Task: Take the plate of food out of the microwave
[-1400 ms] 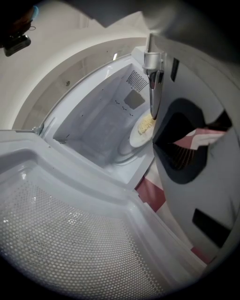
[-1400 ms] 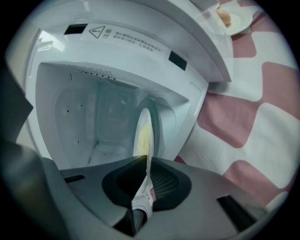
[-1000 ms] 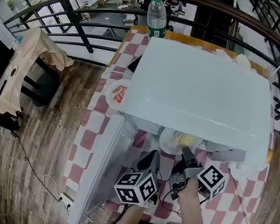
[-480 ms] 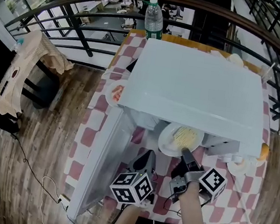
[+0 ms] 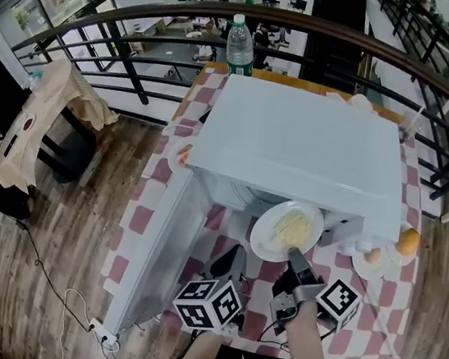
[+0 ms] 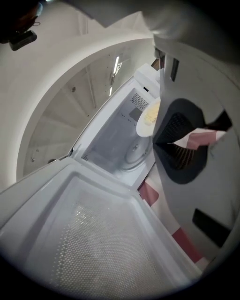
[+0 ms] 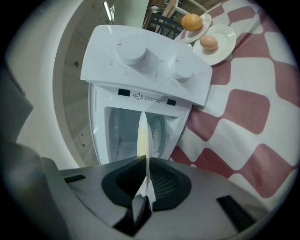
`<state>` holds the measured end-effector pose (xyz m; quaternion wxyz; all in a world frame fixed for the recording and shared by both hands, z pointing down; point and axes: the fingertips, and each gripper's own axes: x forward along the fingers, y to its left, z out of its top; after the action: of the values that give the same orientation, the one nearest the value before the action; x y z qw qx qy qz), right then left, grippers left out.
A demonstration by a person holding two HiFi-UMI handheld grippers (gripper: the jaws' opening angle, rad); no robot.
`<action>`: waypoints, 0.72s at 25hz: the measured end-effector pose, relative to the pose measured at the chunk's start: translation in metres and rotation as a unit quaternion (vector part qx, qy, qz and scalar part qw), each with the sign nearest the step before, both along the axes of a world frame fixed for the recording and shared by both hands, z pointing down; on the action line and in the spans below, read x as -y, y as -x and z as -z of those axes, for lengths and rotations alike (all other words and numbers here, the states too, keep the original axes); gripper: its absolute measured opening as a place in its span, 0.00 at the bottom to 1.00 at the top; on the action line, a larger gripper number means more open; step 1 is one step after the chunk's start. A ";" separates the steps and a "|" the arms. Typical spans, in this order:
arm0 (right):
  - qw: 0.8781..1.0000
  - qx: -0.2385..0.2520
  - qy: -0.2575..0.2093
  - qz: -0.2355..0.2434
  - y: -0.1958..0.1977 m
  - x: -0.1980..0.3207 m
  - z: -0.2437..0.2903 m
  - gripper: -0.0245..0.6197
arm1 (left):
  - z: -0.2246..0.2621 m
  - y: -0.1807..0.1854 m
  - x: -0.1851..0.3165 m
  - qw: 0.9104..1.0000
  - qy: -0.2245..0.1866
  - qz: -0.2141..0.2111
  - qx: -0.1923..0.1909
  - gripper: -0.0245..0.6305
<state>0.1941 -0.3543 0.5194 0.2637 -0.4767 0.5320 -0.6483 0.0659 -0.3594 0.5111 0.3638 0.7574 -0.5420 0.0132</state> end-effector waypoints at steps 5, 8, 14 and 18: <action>1.000 -0.001 -0.005 0.014 -0.003 -0.015 0.008 0.10 | 0.009 -0.008 -0.015 1.000 -0.004 0.002 0.001 0.04; 1.000 0.000 0.000 0.020 -0.003 -0.021 0.008 0.10 | 0.014 -0.011 -0.020 1.000 -0.009 0.006 0.001 0.04; 0.999 0.012 -0.019 0.036 0.002 -0.026 0.019 0.10 | 0.022 -0.010 -0.029 1.000 -0.011 0.018 0.001 0.04; 0.998 0.017 -0.024 0.046 0.007 -0.027 0.022 0.10 | 0.025 -0.007 -0.033 0.999 -0.010 0.029 -0.006 0.04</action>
<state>0.1873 -0.3278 0.4970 0.2537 -0.4340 0.5647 -0.6545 0.0726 -0.3264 0.4864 0.3594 0.7449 -0.5620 -0.0074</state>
